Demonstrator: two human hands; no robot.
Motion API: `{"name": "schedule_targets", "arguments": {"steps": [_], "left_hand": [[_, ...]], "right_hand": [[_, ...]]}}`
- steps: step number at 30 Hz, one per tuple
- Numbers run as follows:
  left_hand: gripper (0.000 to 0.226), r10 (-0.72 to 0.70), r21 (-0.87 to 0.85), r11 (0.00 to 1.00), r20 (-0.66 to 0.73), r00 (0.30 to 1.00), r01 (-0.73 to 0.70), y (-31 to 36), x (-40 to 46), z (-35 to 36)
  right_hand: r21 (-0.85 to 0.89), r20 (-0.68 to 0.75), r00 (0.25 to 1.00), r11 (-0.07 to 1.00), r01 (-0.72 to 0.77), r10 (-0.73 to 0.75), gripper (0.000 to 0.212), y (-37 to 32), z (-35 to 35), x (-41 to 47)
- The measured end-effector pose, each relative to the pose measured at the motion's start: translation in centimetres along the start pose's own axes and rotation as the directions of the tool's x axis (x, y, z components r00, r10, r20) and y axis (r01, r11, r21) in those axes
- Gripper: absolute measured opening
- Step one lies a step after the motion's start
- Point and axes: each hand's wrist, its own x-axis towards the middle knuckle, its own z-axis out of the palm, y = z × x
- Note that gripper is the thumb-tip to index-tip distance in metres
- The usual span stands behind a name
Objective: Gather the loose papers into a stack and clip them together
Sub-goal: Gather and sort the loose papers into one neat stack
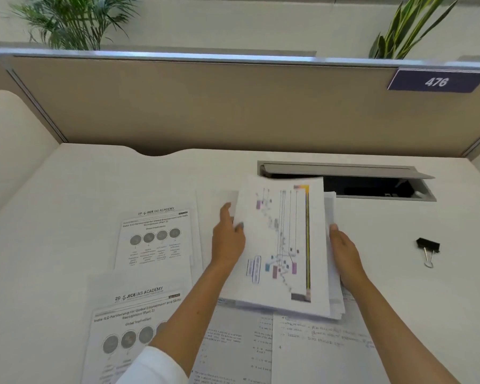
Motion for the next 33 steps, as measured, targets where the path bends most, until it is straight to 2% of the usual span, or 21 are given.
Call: {"name": "schedule_targets", "arguments": {"steps": [3,8,11,16,19,22,24,26,27,30,33], "left_hand": [[0.06,-0.054,0.094,0.994,0.068,0.996,0.048,-1.5,-0.7,1.0],[0.058,-0.004,0.244,0.97,0.042,0.999,-0.006,-1.7,-0.8,1.4],[0.058,-0.04,0.24,0.971,0.064,0.997,0.024,-1.2,-0.8,1.1],[0.073,-0.065,0.094,0.994,0.114,0.991,0.054,-0.2,-0.8,-0.8],[0.084,-0.064,-0.029,0.997,0.132,0.989,0.068,1.5,-1.4,-1.9],[0.089,-0.061,-0.217,0.97,0.215,0.975,0.109,3.8,-2.3,-3.2],[0.075,-0.06,-0.394,0.897,0.336,0.94,0.198,5.2,-3.0,-4.2],[0.036,-0.052,-0.496,0.823,0.417,0.908,0.275,6.5,-3.8,-5.1],[0.026,-0.041,-0.517,0.808,0.428,0.903,0.282,7.0,-4.3,-5.4],[0.031,-0.035,-0.494,0.827,0.432,0.901,0.268,8.0,-5.6,-5.9],[0.023,0.082,-0.423,0.899,0.422,0.903,0.116,8.9,-6.7,-6.4]], "right_hand": [[0.06,0.031,0.999,0.998,-0.019,0.017,0.049,0.2,-0.1,0.1],[0.0,0.064,0.998,1.0,0.006,-0.006,0.04,0.7,-0.3,0.2],[0.055,0.059,0.998,0.998,-0.016,0.013,0.034,0.3,-0.4,0.2],[0.115,0.051,0.998,0.993,0.032,-0.038,0.025,-1.7,-1.6,-1.1],[0.137,0.056,0.993,0.986,0.095,-0.104,0.027,-4.0,-3.1,-2.4],[0.2,0.073,0.985,0.97,0.137,-0.154,0.024,-6.6,-4.5,-4.2],[0.253,0.097,0.982,0.958,0.133,-0.161,0.027,-7.9,-4.9,-5.5],[0.309,0.137,0.982,0.948,0.083,-0.13,0.034,-8.6,-4.9,-6.8],[0.333,0.167,0.98,0.942,0.052,-0.113,0.034,-9.0,-4.8,-7.6],[0.325,0.244,0.965,0.946,0.011,-0.095,0.021,-9.6,-4.0,-9.9],[0.291,0.215,0.956,0.947,0.135,-0.202,0.019,-10.3,-2.7,-11.8]]}}
